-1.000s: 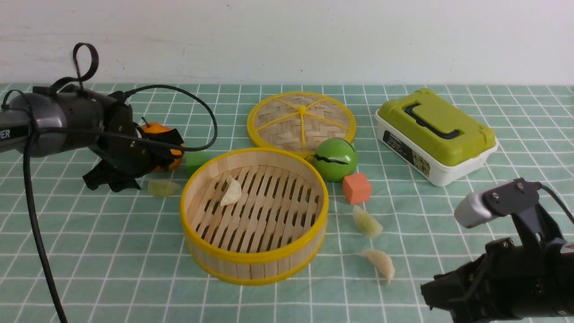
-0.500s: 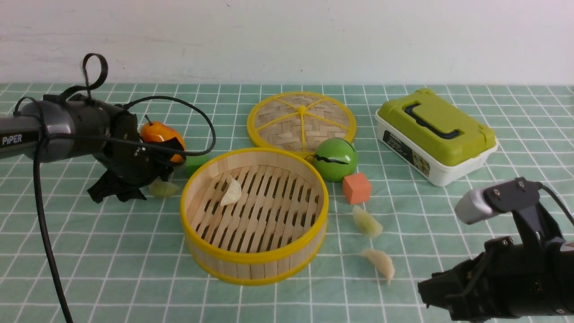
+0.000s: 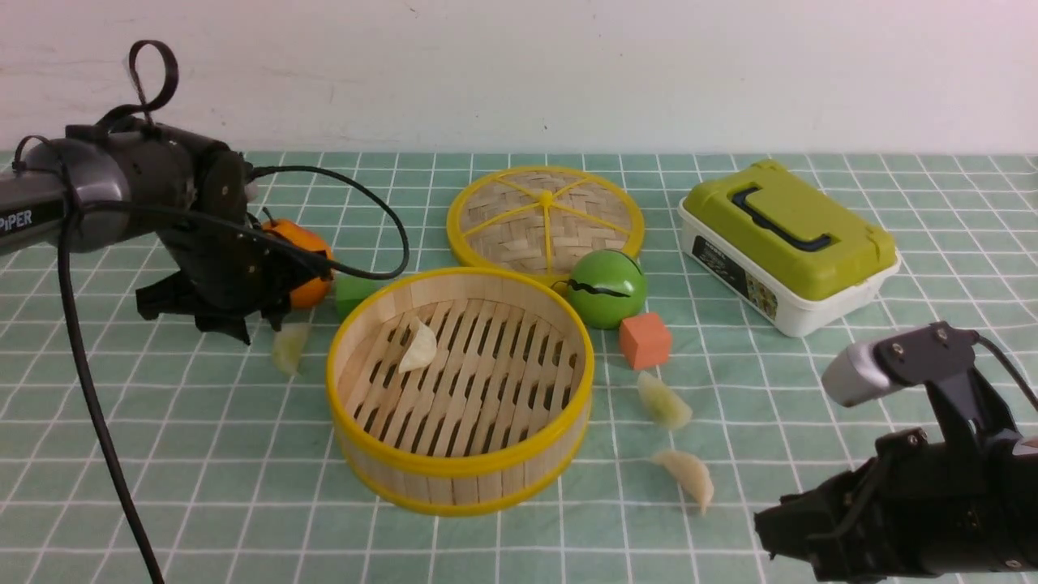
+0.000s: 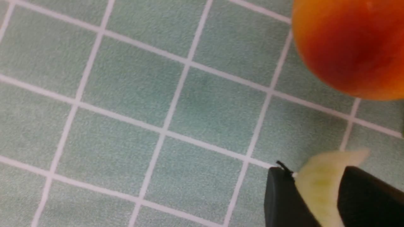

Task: Put the dumplings into the steamer on the table with the blue tablecloth.
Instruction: 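Reach for and grasp a dumpling on the table with the left gripper, then place the dumpling into the bamboo steamer basket with the left gripper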

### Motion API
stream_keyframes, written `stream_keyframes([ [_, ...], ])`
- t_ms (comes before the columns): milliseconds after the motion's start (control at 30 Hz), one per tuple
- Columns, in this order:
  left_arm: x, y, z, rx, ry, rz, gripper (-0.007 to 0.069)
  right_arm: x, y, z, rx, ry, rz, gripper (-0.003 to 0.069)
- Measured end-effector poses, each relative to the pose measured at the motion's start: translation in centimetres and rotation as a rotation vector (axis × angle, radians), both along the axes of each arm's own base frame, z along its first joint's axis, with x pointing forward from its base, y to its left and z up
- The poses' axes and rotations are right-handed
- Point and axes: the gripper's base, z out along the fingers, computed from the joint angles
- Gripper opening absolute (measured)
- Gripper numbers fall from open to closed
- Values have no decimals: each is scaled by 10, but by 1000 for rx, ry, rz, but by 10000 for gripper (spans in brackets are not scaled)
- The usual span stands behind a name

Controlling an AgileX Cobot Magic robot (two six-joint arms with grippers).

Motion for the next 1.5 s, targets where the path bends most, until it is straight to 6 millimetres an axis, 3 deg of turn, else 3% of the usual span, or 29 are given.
stream_keyframes([
  [167,1,-1,-9,-3,27,-7,377,0,0,0,1,0,-1,239],
  [467,3,-7,-31,-31,88,-55,394,0,0,0,1,0,-1,239],
  [600,3,-7,-31,-19,94,-95,325,0,0,0,1,0,-1,239],
  [700,4,-7,-30,-27,95,-86,204,0,0,0,1,0,-1,239],
  [867,5,-9,-13,-45,76,-76,182,0,0,0,-2,-3,4,239],
  [1000,4,-14,32,-81,-24,-81,182,0,0,0,-8,-12,10,239],
  [1067,0,-31,57,-117,-77,-126,182,1,0,0,-9,-15,8,239],
  [1133,-4,-43,65,-133,-90,-166,182,1,0,0,-9,-17,6,239],
  [1200,-16,-87,69,-175,-87,-278,182,1,-1,0,-11,-20,4,239],
  [1233,-19,-96,69,-182,-82,-302,182,1,-1,0,-11,-20,4,239],
  [1367,-32,-150,44,-205,-39,-413,182,1,-1,0,-11,-20,3,239],
  [1500,-28,-162,17,-190,-9,-426,182,1,-1,0,-11,-20,3,239],
])
